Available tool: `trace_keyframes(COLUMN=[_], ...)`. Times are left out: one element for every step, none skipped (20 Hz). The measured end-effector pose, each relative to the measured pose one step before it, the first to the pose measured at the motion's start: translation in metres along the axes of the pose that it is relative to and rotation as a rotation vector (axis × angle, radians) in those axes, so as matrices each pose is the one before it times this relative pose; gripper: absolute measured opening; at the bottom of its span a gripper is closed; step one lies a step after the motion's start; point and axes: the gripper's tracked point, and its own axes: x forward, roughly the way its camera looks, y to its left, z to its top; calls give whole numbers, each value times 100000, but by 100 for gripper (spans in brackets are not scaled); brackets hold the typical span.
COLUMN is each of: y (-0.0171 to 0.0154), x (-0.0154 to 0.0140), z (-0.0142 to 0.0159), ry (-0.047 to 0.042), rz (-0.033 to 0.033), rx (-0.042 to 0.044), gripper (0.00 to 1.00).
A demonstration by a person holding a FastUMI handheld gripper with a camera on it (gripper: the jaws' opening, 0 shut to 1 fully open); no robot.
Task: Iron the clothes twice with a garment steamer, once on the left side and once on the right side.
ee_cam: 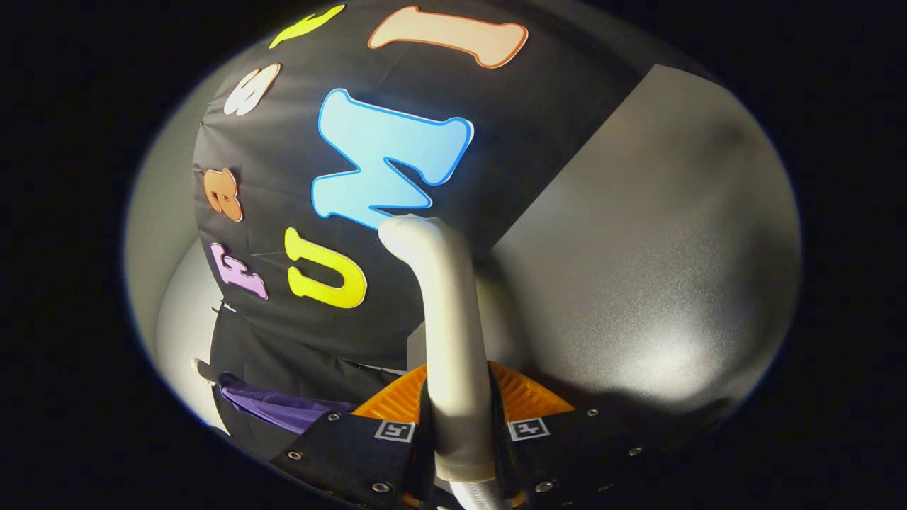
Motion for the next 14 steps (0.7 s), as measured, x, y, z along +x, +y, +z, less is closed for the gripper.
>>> trace_keyframes(y=[56,-14,129,179,450,512,612,758,950,876,626,698,844,676], x=[19,-64,-271,-301,-1056,-1209,-1118,-979,-982,-1196,-918,-1002,-1332,-1232], z=[-31,-32,-177,-234,-633,-398,-491,-335,-473,-526,-437,-541,-777,-667], ry=[-778,-682,-900,-1362,-1427,-1263,-1316,-1447,-1505,-2457,-2242,-1970,-2886,-2484], rz=[-447,-423,-832,-1553,-1363,-956,293,1345,1377,629,-296,-411,-747,-584], rx=[-736,-624,-779,-2336,-2484,-956,70,355,-486,-710,-1149,-1076,-708,-1039], gripper=[32,31,31,31,31,31,31,31,31,31,31,31,31,31])
